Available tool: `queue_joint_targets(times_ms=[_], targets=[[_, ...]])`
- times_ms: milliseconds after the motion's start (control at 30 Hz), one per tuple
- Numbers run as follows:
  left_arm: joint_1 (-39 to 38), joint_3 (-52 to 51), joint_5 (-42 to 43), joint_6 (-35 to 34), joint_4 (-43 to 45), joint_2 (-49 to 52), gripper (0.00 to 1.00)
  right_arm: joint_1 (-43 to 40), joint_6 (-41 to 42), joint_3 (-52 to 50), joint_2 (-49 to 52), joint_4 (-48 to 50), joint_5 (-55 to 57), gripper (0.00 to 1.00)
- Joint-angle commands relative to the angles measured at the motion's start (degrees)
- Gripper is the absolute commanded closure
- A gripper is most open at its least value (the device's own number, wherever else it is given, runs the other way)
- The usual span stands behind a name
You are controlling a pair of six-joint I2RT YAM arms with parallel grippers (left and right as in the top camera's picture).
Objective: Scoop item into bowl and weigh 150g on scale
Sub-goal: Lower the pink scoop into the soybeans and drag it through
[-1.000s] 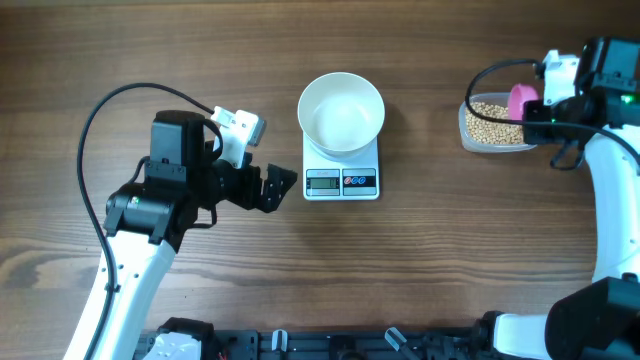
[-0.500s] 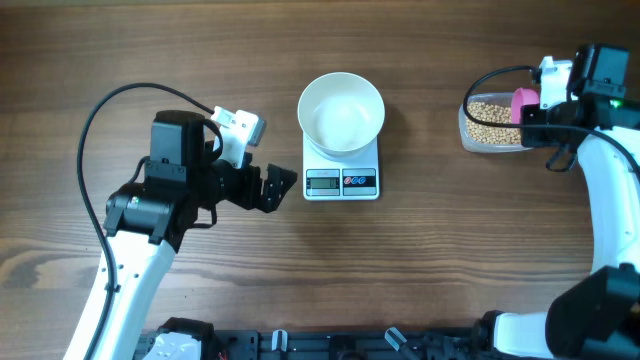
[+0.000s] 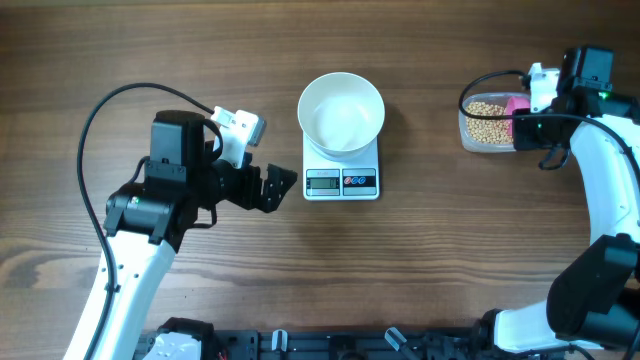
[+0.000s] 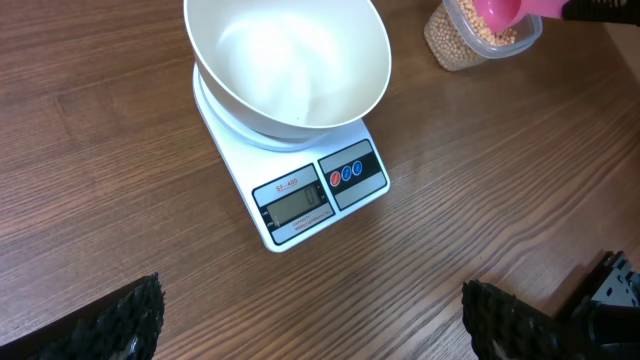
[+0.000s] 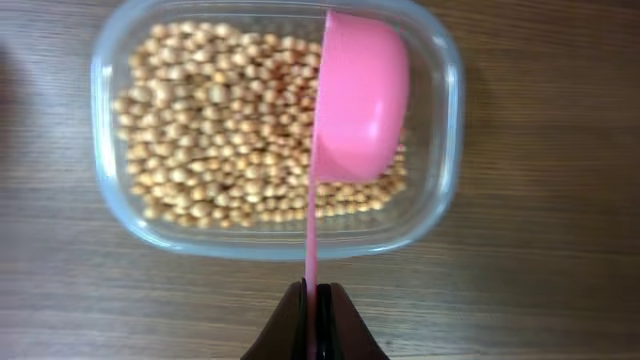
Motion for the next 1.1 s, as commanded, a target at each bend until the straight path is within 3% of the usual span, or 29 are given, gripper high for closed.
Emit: queue_joint_targets(times_ms=[0, 1067], targets=[[0.4, 0.0, 0.9, -0.4, 0.0, 0.3, 0.00, 0.1, -0.7, -0.3, 0.6, -1.3, -5.2, 0.96], [0.4, 0.0, 0.9, -0.4, 0.0, 0.3, 0.00, 0.0, -2.0, -0.3, 3.2, -4.4, -16.8, 0.96]])
